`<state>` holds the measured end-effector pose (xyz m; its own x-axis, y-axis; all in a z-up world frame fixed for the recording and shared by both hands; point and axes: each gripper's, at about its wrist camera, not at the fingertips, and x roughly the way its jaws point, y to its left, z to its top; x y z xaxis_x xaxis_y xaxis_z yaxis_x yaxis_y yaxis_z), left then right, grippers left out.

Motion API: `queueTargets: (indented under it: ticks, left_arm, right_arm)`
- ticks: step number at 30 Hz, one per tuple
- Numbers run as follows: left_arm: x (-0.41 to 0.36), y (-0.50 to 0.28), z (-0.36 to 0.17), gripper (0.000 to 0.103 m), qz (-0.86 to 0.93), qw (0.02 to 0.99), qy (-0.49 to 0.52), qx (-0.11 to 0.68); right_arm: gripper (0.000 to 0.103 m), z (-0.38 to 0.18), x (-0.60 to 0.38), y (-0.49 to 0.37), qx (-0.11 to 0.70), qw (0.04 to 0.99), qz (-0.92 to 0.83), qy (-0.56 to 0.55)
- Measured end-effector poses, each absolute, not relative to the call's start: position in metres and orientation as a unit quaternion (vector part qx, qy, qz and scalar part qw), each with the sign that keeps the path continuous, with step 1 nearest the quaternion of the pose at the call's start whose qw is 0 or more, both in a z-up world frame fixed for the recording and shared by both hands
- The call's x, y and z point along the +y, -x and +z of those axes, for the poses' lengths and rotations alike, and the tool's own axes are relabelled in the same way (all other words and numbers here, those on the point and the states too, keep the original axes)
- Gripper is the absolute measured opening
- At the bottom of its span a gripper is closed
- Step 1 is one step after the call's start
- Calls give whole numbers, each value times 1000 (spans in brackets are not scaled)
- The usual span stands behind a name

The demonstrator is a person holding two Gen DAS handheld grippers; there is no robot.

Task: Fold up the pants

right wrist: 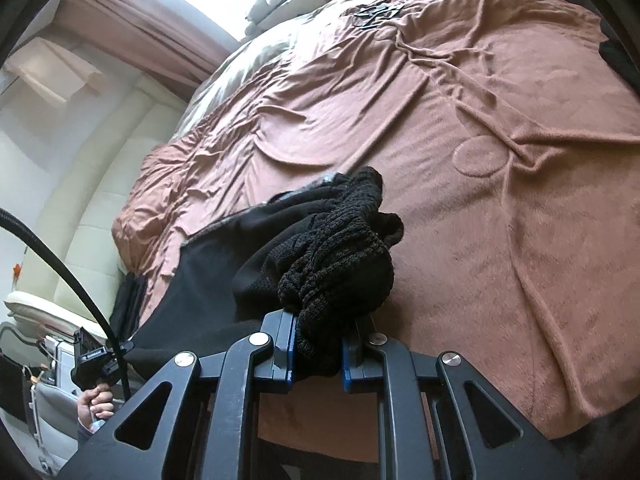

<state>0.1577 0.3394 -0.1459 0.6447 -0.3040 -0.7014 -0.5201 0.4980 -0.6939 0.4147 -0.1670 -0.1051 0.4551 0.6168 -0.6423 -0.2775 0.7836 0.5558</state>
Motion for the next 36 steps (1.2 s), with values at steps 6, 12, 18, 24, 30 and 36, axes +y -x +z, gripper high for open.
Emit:
queueTargets:
  ticks: [6, 12, 18, 24, 30, 36]
  left_arm:
    - [331, -162, -168, 24, 95, 756, 445, 471]
    - [352, -155, -160, 62, 124, 767, 429, 461]
    - [368, -179, -143, 62, 135, 784, 402, 453]
    - [373, -219, -127, 62, 116, 809, 364, 446]
    - [377, -261, -127, 62, 104, 815, 340, 457]
    - [382, -296, -133, 62, 87, 819, 325, 465]
  right_arm:
    - [29, -128, -166, -416, 482, 825, 230, -183]
    - [63, -124, -174, -407, 481, 841, 200, -148]
    - [63, -102, -180, -396, 448, 862, 201, -125]
    - [63, -94, -169, -400, 440, 870, 199, -100]
    - [63, -92, -150, -417, 440, 872, 196, -82]
    - [63, -95, -132, -438, 452, 868, 194, -60]
